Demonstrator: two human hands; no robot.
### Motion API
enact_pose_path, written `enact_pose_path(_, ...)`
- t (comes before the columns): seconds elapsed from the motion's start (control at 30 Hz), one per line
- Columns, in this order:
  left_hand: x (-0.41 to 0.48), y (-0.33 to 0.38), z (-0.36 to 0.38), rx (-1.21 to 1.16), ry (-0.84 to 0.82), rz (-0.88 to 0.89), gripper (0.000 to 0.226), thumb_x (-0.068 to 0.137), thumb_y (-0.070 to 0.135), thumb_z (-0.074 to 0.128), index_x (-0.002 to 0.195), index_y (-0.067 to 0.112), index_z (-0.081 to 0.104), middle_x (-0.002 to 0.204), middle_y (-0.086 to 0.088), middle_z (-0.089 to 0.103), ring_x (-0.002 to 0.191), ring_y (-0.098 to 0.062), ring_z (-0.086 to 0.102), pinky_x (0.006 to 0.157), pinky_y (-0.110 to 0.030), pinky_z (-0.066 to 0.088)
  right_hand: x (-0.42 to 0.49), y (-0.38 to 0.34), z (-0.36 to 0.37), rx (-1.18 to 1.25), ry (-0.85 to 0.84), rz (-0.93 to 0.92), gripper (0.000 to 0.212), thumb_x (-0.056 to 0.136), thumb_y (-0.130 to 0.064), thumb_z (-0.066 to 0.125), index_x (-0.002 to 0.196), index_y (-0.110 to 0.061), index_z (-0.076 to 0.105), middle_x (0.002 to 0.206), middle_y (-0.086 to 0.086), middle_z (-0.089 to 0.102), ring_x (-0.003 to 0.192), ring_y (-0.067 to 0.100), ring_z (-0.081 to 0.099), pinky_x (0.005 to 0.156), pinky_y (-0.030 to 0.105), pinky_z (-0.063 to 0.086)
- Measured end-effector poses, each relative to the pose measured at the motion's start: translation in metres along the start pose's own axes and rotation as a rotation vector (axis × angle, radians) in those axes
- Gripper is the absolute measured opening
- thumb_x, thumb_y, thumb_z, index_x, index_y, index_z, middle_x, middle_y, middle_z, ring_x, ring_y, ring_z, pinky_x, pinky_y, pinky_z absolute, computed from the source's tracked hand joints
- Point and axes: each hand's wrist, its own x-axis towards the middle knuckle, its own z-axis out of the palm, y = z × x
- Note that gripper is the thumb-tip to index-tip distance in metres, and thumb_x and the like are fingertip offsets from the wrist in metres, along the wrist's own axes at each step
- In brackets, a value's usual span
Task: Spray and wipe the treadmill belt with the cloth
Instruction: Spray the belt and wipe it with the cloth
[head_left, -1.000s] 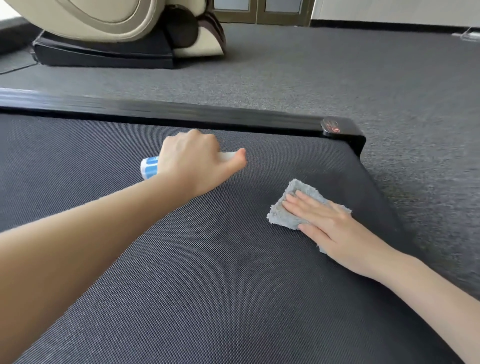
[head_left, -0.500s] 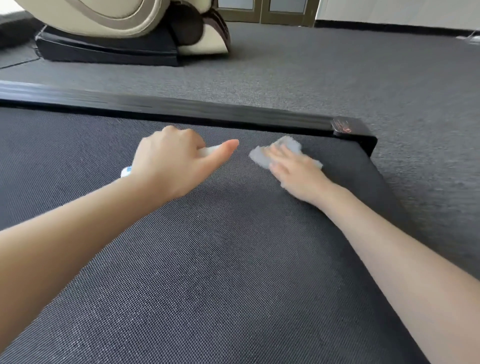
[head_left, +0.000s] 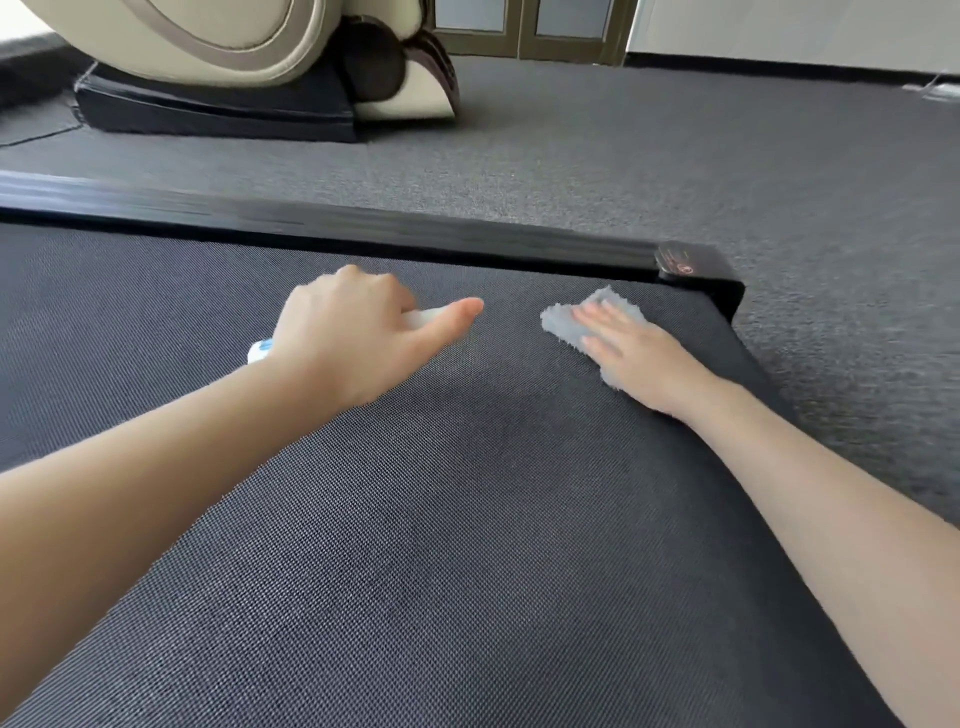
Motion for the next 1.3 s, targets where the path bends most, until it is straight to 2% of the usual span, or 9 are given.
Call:
enact_pose_path(0.13, -0.002, 0.008, -0.001, 0.005, -0.029, -0.005, 0.074, 0.081, 0.078, 0.028, 0.049, 0.012, 0.038, 0.058, -0.009, 0.048, 0.066, -0.034, 0.048, 0.065, -0.034, 0.035, 0.018, -0.008, 0.011, -0.048, 0.012, 0.109, 0.051, 0.1, -0.04, 0.023, 0.15, -0.029, 0.023, 0.159, -0.009, 0.016, 0.147, 0.009, 0.006, 0.119, 0.042, 0.013)
enact_pose_path(0.43, -0.002, 0.019, 0.001, 0.055, -0.041, 0.051, 0.073, 0.081, 0.079, 0.027, 0.053, 0.013, 0.043, 0.06, -0.005, 0.045, 0.069, -0.032, 0.045, 0.066, -0.034, 0.034, -0.154, -0.098, 0.006, 0.184, -0.101, -0.552, 0.05, 0.1, -0.042, 0.033, 0.147, -0.026, 0.032, 0.156, -0.015, 0.023, 0.145, 0.001, 0.012, 0.117, 0.024, 0.006)
enact_pose_path(0.53, -0.004, 0.013, 0.001, 0.061, -0.036, 0.064, 0.074, 0.08, 0.08, 0.024, 0.053, 0.013, 0.044, 0.06, -0.006, 0.047, 0.069, -0.033, 0.048, 0.065, -0.034, 0.034, -0.136, -0.066, 0.002, 0.041, 0.029, -0.473, 0.045, 0.101, -0.034, 0.033, 0.144, -0.023, 0.038, 0.153, -0.01, 0.032, 0.143, 0.009, 0.024, 0.115, 0.027, 0.017)
enact_pose_path(0.63, -0.003, 0.0, 0.002, 0.037, -0.011, 0.053, 0.076, 0.079, 0.081, 0.024, 0.052, 0.012, 0.041, 0.057, -0.008, 0.049, 0.067, -0.034, 0.051, 0.063, -0.035, 0.034, -0.086, -0.019, -0.011, 0.057, 0.039, -0.089, 0.044, 0.101, -0.027, 0.034, 0.145, -0.023, 0.034, 0.151, -0.007, 0.032, 0.143, 0.017, 0.027, 0.113, 0.023, 0.016)
enact_pose_path(0.73, -0.001, -0.01, -0.001, -0.004, 0.034, 0.021, 0.075, 0.081, 0.079, 0.026, 0.05, 0.011, 0.035, 0.055, -0.009, 0.047, 0.065, -0.035, 0.049, 0.064, -0.036, 0.037, -0.028, 0.024, -0.019, -0.014, 0.019, 0.23, 0.049, 0.101, -0.028, 0.034, 0.148, -0.014, 0.029, 0.156, 0.003, 0.026, 0.144, 0.023, 0.021, 0.116, 0.039, 0.019)
enact_pose_path(0.93, -0.009, -0.03, 0.002, 0.01, 0.042, 0.063, 0.08, 0.07, 0.088, 0.015, 0.049, 0.013, 0.035, 0.049, -0.006, 0.045, 0.059, -0.032, 0.048, 0.06, -0.035, 0.035, 0.043, 0.0, -0.018, -0.115, 0.004, 0.522, 0.044, 0.099, -0.021, 0.035, 0.142, -0.011, 0.032, 0.15, 0.009, 0.029, 0.14, 0.025, 0.022, 0.111, 0.049, 0.022)
enact_pose_path(1.07, -0.018, -0.036, 0.003, -0.017, 0.05, 0.054, 0.077, 0.067, 0.086, 0.012, 0.048, 0.014, 0.035, 0.048, -0.004, 0.044, 0.057, -0.031, 0.048, 0.059, -0.034, 0.034, 0.058, -0.056, -0.01, -0.104, -0.054, 0.328, 0.047, 0.096, -0.02, 0.045, 0.14, -0.025, 0.029, 0.143, 0.008, 0.033, 0.136, 0.033, 0.029, 0.107, 0.052, 0.029)
enact_pose_path(1.2, -0.026, -0.036, 0.001, -0.05, 0.05, 0.04, 0.077, 0.068, 0.085, 0.012, 0.048, 0.015, 0.034, 0.047, -0.002, 0.041, 0.052, -0.025, 0.044, 0.055, -0.033, 0.03, 0.045, -0.091, 0.008, -0.101, -0.058, 0.102, 0.052, 0.101, -0.023, 0.031, 0.151, -0.021, 0.017, 0.16, 0.0, 0.009, 0.147, 0.022, 0.007, 0.115, 0.044, 0.018)
enact_pose_path(1.3, -0.035, -0.033, -0.004, -0.044, 0.053, 0.04, 0.078, 0.069, 0.085, 0.011, 0.049, 0.014, 0.036, 0.047, -0.001, 0.043, 0.055, -0.027, 0.047, 0.058, -0.033, 0.032, 0.009, -0.108, 0.013, 0.03, -0.026, -0.027, 0.048, 0.102, -0.025, 0.032, 0.15, -0.023, 0.025, 0.159, -0.006, 0.015, 0.148, 0.013, 0.006, 0.118, 0.04, 0.012)
